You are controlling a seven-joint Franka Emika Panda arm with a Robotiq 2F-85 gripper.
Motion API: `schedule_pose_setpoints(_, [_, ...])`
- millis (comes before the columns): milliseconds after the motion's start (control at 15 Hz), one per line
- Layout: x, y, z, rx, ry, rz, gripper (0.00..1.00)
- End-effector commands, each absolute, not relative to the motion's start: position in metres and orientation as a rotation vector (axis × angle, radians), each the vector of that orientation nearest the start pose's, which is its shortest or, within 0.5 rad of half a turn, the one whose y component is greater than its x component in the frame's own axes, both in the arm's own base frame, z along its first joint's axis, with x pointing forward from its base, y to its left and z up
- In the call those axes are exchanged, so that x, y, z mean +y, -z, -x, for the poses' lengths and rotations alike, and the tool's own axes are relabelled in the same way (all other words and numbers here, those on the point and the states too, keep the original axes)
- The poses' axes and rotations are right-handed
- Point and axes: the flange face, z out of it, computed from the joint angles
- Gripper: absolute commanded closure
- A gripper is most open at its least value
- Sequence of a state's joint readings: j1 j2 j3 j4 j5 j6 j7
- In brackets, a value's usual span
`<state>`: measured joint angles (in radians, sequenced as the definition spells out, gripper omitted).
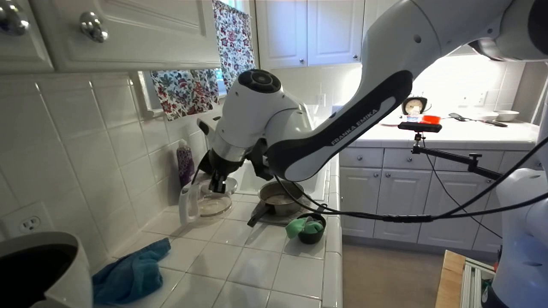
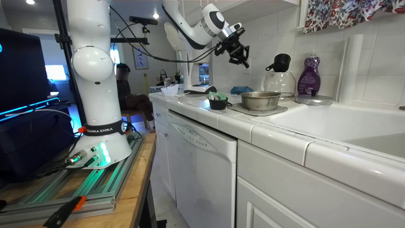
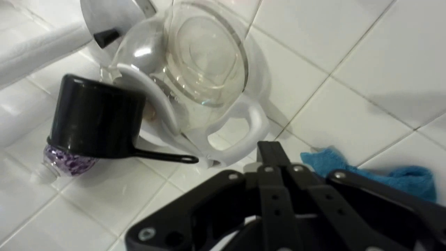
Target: Put the coffee pod in the black measuring cup.
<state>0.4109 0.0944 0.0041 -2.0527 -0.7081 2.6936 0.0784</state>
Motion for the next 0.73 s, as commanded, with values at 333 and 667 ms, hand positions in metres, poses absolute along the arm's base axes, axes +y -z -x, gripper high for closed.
schedule_pose_setpoints(333, [0.213,-0.456,-0.392,-0.831,0.770,3.503,1.00])
schedule_pose_setpoints(667, [0.179,-0.452,-0.378,-0.603,0.651,3.564,0.97])
